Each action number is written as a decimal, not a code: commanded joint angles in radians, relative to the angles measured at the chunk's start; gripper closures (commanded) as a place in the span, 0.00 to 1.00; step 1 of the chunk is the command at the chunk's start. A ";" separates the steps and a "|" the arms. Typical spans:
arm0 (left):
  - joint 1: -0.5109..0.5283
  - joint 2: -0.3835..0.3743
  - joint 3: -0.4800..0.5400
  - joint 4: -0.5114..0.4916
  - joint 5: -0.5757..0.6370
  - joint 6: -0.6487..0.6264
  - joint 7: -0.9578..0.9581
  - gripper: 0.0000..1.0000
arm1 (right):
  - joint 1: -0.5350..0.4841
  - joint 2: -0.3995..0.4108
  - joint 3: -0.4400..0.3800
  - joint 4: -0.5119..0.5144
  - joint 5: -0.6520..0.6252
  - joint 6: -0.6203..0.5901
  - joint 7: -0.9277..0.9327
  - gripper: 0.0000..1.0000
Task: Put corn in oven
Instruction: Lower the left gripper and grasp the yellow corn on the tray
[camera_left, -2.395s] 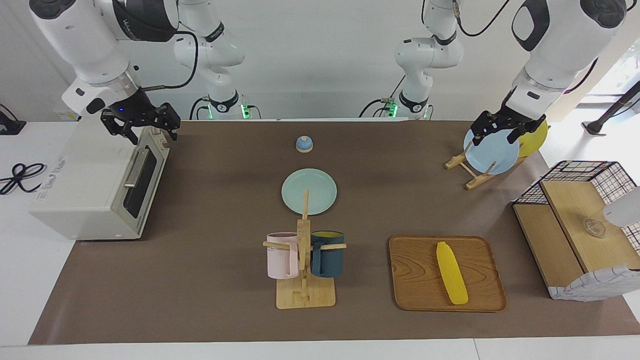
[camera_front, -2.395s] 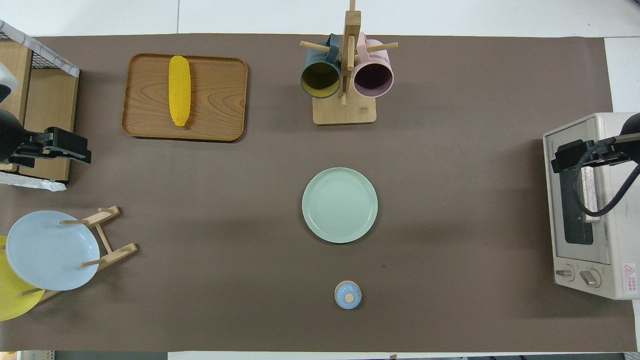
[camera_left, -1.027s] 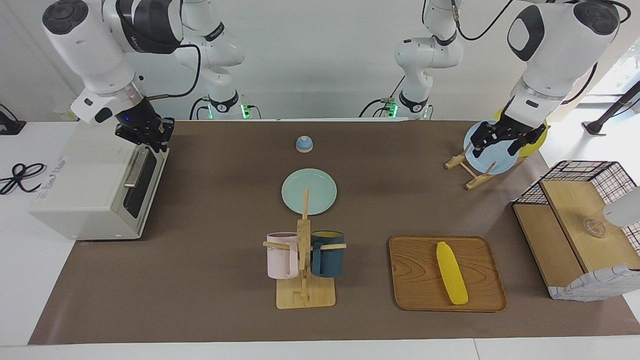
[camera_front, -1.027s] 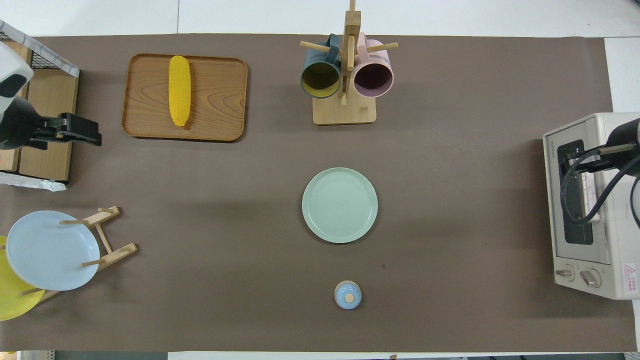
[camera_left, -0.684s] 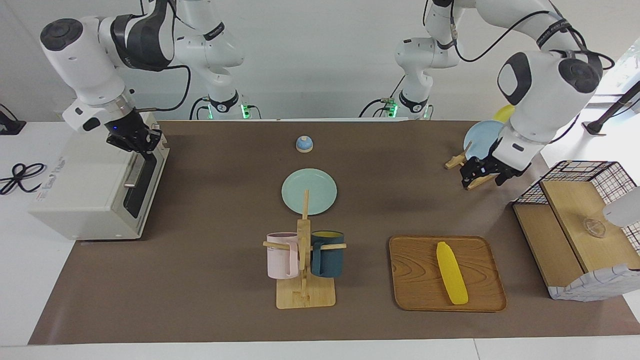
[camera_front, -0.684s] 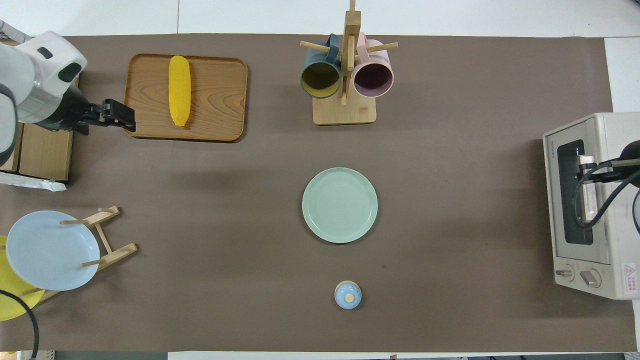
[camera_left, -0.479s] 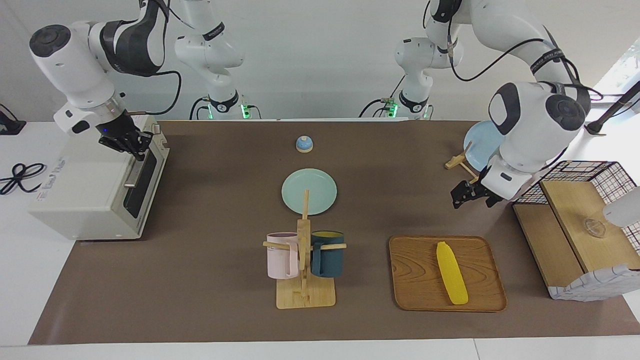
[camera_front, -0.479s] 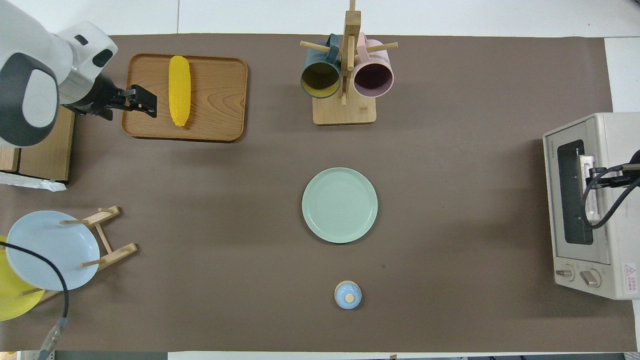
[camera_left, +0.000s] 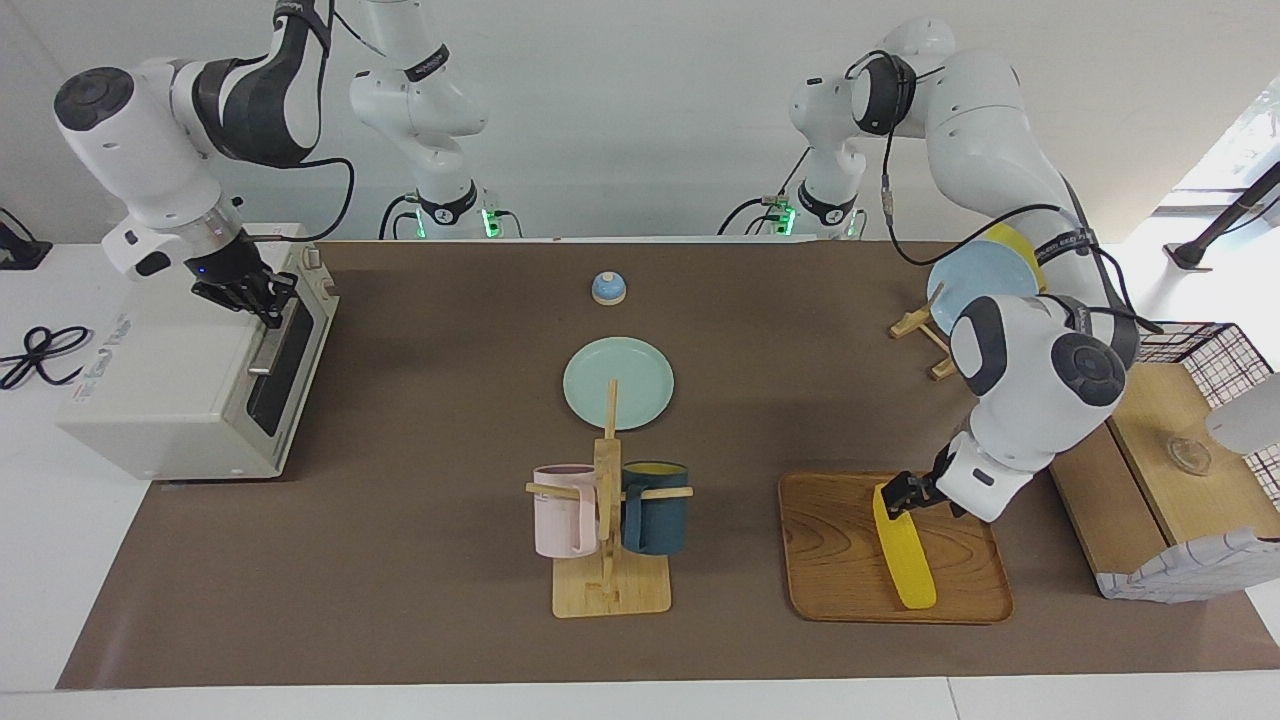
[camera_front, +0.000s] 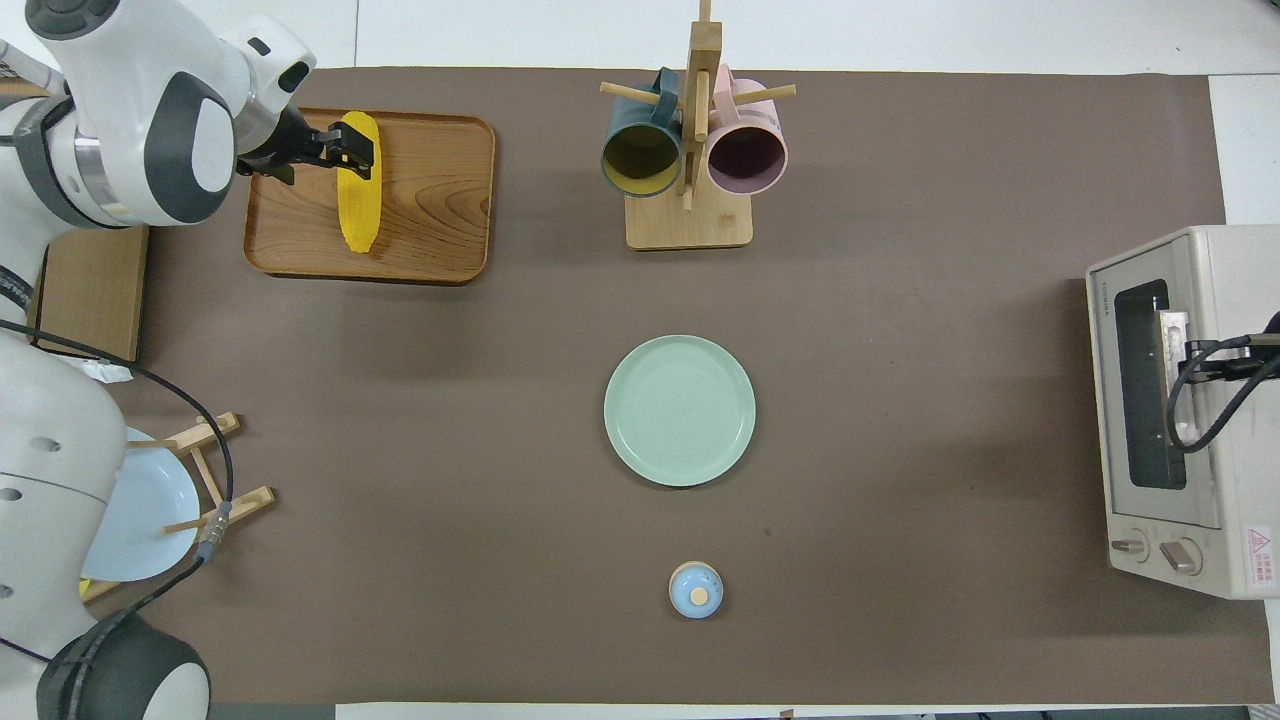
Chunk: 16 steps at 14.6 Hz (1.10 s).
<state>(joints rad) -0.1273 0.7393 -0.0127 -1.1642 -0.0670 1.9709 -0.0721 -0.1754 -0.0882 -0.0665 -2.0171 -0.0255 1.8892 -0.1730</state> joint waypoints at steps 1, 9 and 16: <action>-0.003 0.035 0.005 0.023 -0.008 0.060 0.005 0.00 | -0.025 -0.002 0.007 -0.031 0.007 0.028 -0.010 1.00; -0.025 0.094 0.008 0.006 0.055 0.148 0.009 0.00 | -0.026 -0.007 0.008 -0.052 0.012 0.025 -0.016 1.00; -0.043 0.092 0.008 0.004 0.044 0.145 0.002 1.00 | 0.005 -0.002 0.010 -0.064 0.048 0.031 -0.013 1.00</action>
<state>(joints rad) -0.1536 0.8278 -0.0129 -1.1618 -0.0328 2.1100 -0.0678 -0.1802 -0.0824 -0.0615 -2.0412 0.0002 1.8973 -0.1730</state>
